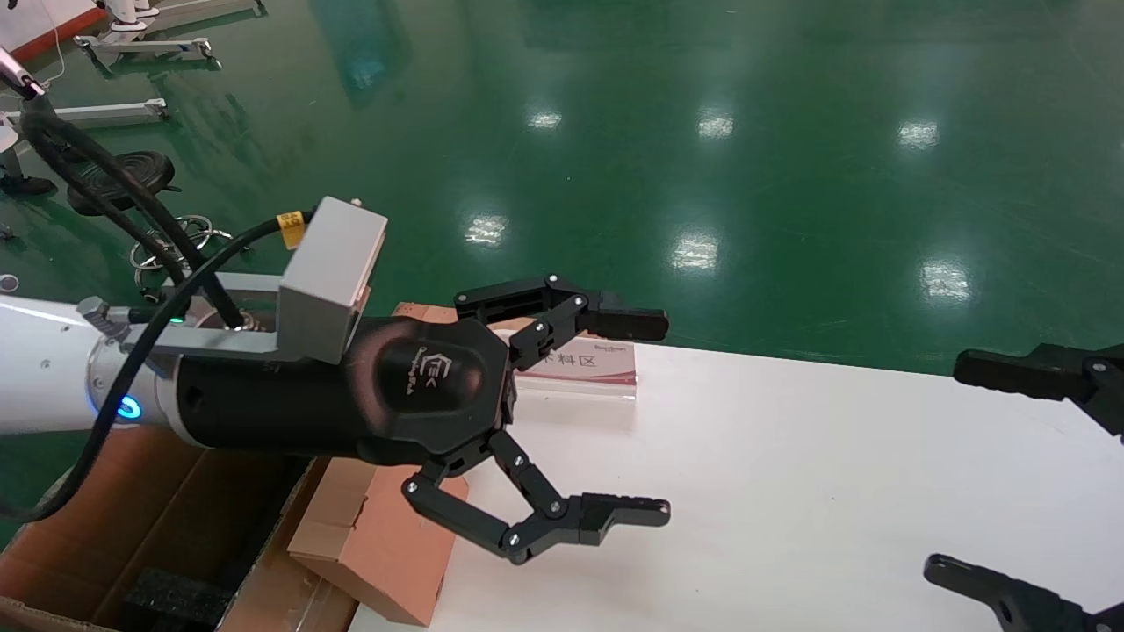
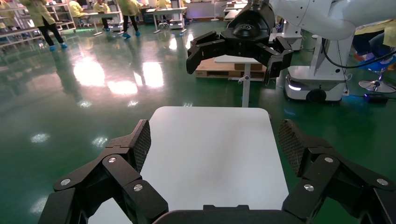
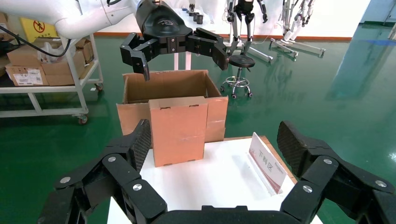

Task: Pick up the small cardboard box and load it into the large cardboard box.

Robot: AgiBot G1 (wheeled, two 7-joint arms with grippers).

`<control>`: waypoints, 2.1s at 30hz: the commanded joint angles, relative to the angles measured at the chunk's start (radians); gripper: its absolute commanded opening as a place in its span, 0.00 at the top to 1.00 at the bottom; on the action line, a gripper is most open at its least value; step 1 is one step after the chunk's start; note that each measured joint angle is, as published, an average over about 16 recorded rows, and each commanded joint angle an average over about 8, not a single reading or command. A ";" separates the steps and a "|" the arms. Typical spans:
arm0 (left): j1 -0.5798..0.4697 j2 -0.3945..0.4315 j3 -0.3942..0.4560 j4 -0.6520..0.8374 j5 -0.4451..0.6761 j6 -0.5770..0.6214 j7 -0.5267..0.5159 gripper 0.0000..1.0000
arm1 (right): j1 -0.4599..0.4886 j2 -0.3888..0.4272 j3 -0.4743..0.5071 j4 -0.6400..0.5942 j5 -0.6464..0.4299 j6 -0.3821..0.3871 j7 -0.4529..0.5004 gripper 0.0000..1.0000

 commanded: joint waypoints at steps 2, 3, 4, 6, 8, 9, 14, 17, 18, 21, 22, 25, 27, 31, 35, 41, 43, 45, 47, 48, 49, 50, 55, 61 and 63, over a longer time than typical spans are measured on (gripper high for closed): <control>0.000 0.000 0.000 0.000 0.000 0.000 0.000 0.00 | 0.000 0.000 0.000 0.000 0.000 0.000 0.000 0.00; 0.000 0.000 0.000 0.000 0.000 0.000 0.000 0.00 | 0.000 0.000 0.000 0.000 0.000 0.000 0.000 0.00; 0.000 0.000 0.000 0.000 0.000 0.000 0.000 0.00 | 0.000 0.000 0.000 0.000 0.000 0.000 0.000 0.00; 0.000 0.000 0.000 0.000 0.000 0.000 0.000 0.00 | 0.000 0.000 0.000 0.000 0.000 0.000 0.000 0.00; 0.000 0.000 0.000 0.000 0.000 0.000 0.000 0.00 | 0.000 0.000 0.000 0.000 0.000 0.000 0.000 0.00; 0.000 0.000 0.000 0.000 0.000 0.000 0.000 0.00 | 0.000 0.000 0.000 0.000 0.000 0.000 0.000 0.00; 0.000 -0.002 0.001 0.001 0.004 -0.004 -0.004 0.00 | 0.000 0.000 0.000 0.000 0.000 0.000 0.000 0.00; -0.006 -0.018 0.010 -0.010 0.033 -0.020 -0.027 0.00 | 0.000 0.000 0.000 0.000 0.000 0.000 0.000 0.00; -0.009 -0.025 0.015 -0.016 0.044 -0.028 -0.045 0.00 | 0.000 0.000 0.000 0.000 0.000 0.000 0.000 0.00; -0.031 -0.058 0.040 -0.040 0.099 -0.054 -0.131 0.00 | 0.000 0.000 -0.001 -0.001 0.000 0.000 0.000 0.00; -0.042 -0.072 0.052 -0.048 0.124 -0.061 -0.171 0.00 | 0.000 0.000 -0.001 -0.001 0.000 0.000 0.000 0.00; -0.090 -0.101 0.096 -0.062 0.196 -0.066 -0.316 0.00 | 0.001 0.000 -0.001 -0.001 0.000 0.000 -0.001 0.00; -0.136 -0.116 0.131 -0.066 0.256 -0.054 -0.421 0.00 | 0.001 0.000 -0.001 -0.001 0.000 0.000 -0.001 0.00; -0.245 -0.126 0.198 -0.069 0.375 -0.007 -0.628 0.00 | 0.001 0.000 -0.001 -0.001 0.001 0.000 -0.001 0.00; -0.354 -0.118 0.266 -0.070 0.487 0.044 -0.806 0.00 | 0.001 0.000 -0.002 -0.001 0.001 0.000 -0.001 0.00; -0.506 -0.091 0.417 -0.070 0.608 0.087 -1.010 0.00 | 0.001 0.000 -0.002 -0.001 0.001 0.000 -0.001 0.00; -0.553 -0.086 0.474 -0.070 0.621 0.090 -1.057 0.00 | 0.001 0.001 -0.002 -0.001 0.001 0.000 -0.001 0.00; -0.597 -0.081 0.530 -0.070 0.625 0.092 -1.092 0.00 | 0.001 0.001 -0.002 -0.001 0.001 0.000 -0.001 0.00; -0.642 -0.076 0.584 -0.070 0.625 0.092 -1.122 0.00 | 0.001 0.001 -0.003 -0.001 0.002 0.000 -0.002 0.00; -0.665 -0.073 0.613 -0.070 0.628 0.093 -1.136 0.00 | 0.001 0.001 -0.003 -0.001 0.002 0.000 -0.002 0.00; -0.689 -0.069 0.643 -0.070 0.633 0.094 -1.152 0.00 | 0.001 0.001 -0.003 -0.001 0.002 0.000 -0.002 0.00; -0.714 -0.064 0.673 -0.070 0.639 0.095 -1.167 0.00 | 0.001 0.001 -0.003 -0.001 0.002 0.000 -0.002 0.00; -0.852 -0.028 0.854 -0.071 0.675 0.101 -1.255 0.00 | 0.001 0.001 -0.003 -0.001 0.002 0.001 -0.002 0.00; -1.026 0.026 1.106 -0.069 0.682 0.104 -1.362 0.00 | 0.001 0.001 -0.004 -0.001 0.002 0.001 -0.002 0.00; -1.082 0.045 1.193 -0.069 0.674 0.104 -1.396 0.00 | 0.001 0.001 -0.004 -0.001 0.002 0.001 -0.002 0.00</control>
